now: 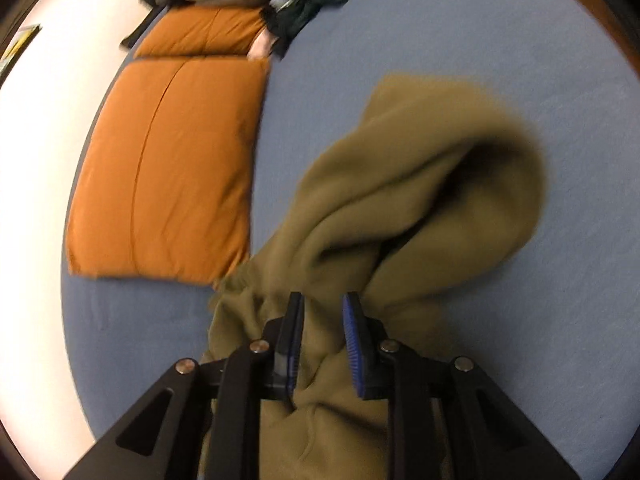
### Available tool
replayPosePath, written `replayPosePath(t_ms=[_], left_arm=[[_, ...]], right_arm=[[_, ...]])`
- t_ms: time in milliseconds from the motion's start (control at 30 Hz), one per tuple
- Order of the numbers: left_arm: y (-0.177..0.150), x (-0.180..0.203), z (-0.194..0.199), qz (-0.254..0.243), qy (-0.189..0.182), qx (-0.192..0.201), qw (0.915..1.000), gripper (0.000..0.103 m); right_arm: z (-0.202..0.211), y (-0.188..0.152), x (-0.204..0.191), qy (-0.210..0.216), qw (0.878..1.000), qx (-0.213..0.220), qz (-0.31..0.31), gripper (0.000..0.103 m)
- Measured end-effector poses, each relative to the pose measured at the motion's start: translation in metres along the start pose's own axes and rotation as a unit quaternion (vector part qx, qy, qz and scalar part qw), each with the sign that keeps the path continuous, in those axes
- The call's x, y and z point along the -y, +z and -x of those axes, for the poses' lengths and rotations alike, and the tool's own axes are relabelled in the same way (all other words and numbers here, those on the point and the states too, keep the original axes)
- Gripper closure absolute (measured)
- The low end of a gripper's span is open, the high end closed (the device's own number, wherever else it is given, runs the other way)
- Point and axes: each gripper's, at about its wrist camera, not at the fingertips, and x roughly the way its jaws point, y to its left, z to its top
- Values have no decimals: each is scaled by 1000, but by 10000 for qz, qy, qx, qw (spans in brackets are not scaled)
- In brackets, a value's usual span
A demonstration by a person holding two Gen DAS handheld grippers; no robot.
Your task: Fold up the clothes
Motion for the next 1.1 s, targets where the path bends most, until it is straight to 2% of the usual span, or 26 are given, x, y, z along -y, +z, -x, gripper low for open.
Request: replayPosePath(t_ms=[100,200,233,300,333,400,467,500,533,600,667,700,767,800,833,867,900,933,967,1000,1100], left_arm=[[18,-33,27,458,104,388,9981,96],[27,-67,45,996,327,672,9922,96],[28,-78,49,1197,480,742,9889,96],[28,-93,53,1430,1187,843,9790,96],[29,-95,52,1471,1368,737,9768,95],[31,-90,48,1392,1211,408,9820,90],[29,-58,38,734,940,238,9926,69],[25,-34,28,202,752,35,9970,65],[19,-11,17,-279,552,-165,9979,58],[-3,29,-6,-1068,84,-636,9922,55],[-29,66,-28,-1857,-315,-1104,9759,55],[-42,79,-36,-2229,-230,-1185,9673,55],[-76,106,-51,-3252,193,-1188,9380,55],[-84,111,-55,-3531,412,-1077,9285,55],[-88,112,-58,-3674,530,-1018,9230,59],[-82,108,-57,-3534,457,-1058,9284,81],[-76,104,-56,-3393,383,-1098,9335,86],[-68,99,-54,-3206,284,-1108,9403,89],[-54,91,-47,-2913,168,-991,9513,91],[-38,80,-34,-2660,206,-729,9610,91],[6,43,9,-2010,623,149,9775,92]], right_arm=[[-7,-15,-19,128,9986,-236,453,83],[-21,-31,-39,195,9919,-709,1035,83],[-26,-37,-40,125,9897,-842,1149,83],[-34,-49,-42,-14,9843,-1108,1376,83],[-38,-54,-42,-84,9810,-1240,1489,83],[-46,-66,-44,-224,9734,-1504,1713,83],[-54,-78,-46,-363,9644,-1765,1935,83],[-58,-84,-47,-433,9594,-1894,2045,83],[-62,-89,-47,-501,9542,-2021,2149,83],[-66,-88,-40,-563,9540,-2120,2045,83],[-69,-86,-33,-624,9535,-2219,1941,83],[-71,-85,-29,-655,9532,-2269,1889,83],[-75,-83,-22,-716,9524,-2367,1784,83],[-76,-82,-18,-746,9519,-2415,1733,83],[-76,-82,-16,-738,9517,-2427,1732,83],[-75,-82,-14,-727,9521,-2438,1699,83],[-74,-82,-12,-716,9524,-2450,1665,83],[-73,-82,-10,-705,9528,-2461,1633,83],[-69,-81,-7,-704,9530,-2462,1621,83],[-68,-81,-6,-706,9530,-2457,1623,83],[-71,-82,-12,-720,9534,-2448,1613,83]])
